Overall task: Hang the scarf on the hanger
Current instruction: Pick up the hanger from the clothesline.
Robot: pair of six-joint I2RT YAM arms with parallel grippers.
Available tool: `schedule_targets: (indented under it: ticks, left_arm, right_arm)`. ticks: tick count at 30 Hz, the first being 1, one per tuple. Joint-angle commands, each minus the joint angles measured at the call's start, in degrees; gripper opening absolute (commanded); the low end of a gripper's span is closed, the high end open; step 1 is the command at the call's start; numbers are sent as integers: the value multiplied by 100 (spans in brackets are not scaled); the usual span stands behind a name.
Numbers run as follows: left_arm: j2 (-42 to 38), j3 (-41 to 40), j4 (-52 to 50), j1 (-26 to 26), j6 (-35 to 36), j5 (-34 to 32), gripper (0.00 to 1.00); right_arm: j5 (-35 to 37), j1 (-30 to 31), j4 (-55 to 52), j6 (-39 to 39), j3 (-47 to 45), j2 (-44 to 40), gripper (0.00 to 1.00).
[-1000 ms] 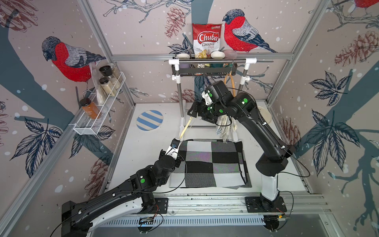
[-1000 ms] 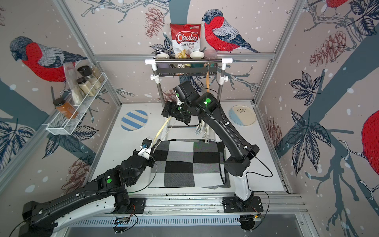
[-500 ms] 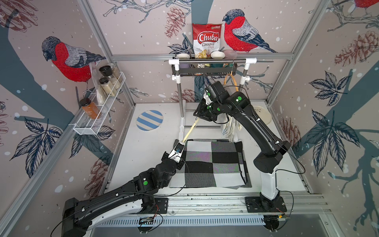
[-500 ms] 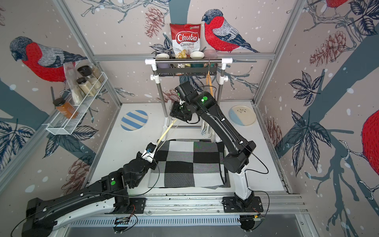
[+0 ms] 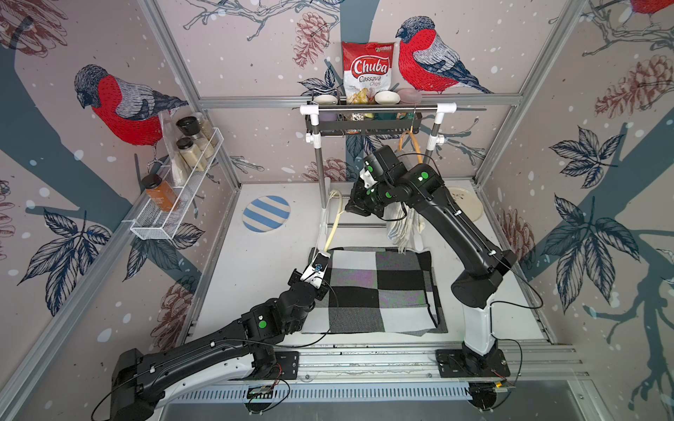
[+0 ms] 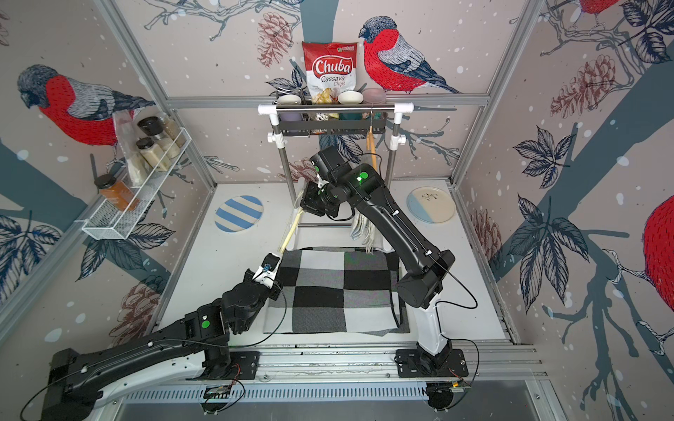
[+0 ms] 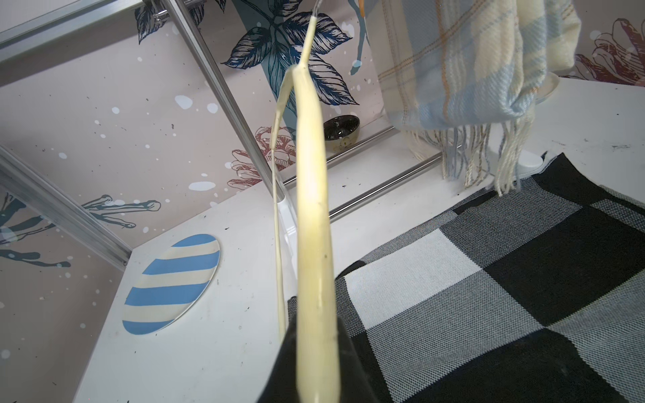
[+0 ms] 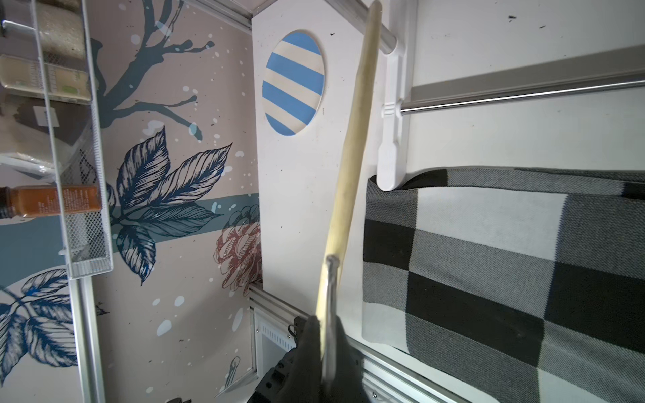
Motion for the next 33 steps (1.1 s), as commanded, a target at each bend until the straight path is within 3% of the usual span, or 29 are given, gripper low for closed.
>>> schedule_targets:
  ticks: [1, 3, 7, 10, 13, 19, 23, 28, 33]
  left_arm:
    - [-96, 179, -23, -15, -466, 227, 85]
    - [-148, 389, -477, -15, -942, 500, 95]
    - [-226, 882, -1821, 112, -2511, 811, 95]
    - [-304, 969, -2606, 494, -3886, 1144, 95]
    - [-279, 766, -2982, 1076, -4653, 1535, 95]
    - [354, 237, -2998, 1743, -5161, 1625, 94]
    - [926, 20, -2834, 2033, -5276, 1669, 95]
    - [1103, -312, -2459, 2347, -5194, 1874, 93]
    - [1629, -541, -1923, 2654, -5281, 2516, 81]
  right_arm:
    - [-1, -13, -284, -378, 13, -77, 0]
    - [33, -45, -396, -612, -37, -138, 0]
    - [98, -35, -568, -1207, -534, -345, 0]
    - [266, 70, -386, -1546, -1456, -704, 0]
    - [435, 143, 191, -1534, -2629, -1225, 0]
    - [650, 116, 1496, -1185, -5007, -2342, 0]
    - [404, 11, 2213, -832, -6031, -2707, 0]
    - [562, 70, 2443, -753, -6675, -2948, 0]
    - [578, 193, 2365, -766, -6884, -3130, 0]
